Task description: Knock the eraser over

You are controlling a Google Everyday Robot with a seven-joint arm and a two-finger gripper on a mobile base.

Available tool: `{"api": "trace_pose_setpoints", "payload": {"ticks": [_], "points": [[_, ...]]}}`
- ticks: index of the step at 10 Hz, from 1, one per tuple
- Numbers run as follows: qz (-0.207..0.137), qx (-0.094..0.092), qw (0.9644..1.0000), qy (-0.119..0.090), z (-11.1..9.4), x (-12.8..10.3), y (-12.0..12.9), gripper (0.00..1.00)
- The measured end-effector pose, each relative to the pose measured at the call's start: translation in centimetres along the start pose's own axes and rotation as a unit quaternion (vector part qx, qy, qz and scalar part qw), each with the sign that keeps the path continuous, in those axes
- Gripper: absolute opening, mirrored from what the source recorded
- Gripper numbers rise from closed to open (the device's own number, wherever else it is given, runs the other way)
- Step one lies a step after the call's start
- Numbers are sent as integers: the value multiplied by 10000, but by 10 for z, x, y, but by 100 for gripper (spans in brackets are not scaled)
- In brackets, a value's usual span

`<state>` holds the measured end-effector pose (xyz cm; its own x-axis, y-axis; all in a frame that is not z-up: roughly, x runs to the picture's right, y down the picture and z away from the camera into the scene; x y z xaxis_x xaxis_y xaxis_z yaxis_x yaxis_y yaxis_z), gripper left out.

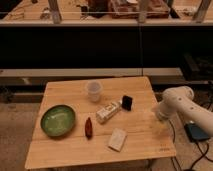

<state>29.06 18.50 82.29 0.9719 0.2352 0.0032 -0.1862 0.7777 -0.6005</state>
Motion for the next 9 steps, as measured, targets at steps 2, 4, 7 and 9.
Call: {"api": "trace_pose_setpoints", "payload": {"ticks": [2, 4, 7, 9], "points": [[2, 18, 10000, -12, 0, -1, -1, 75], [9, 148, 9998, -138, 1, -15, -12, 58], [14, 241, 9995, -218, 0, -22, -18, 56], [31, 434, 9986, -315, -3, -31, -27, 42]]}}
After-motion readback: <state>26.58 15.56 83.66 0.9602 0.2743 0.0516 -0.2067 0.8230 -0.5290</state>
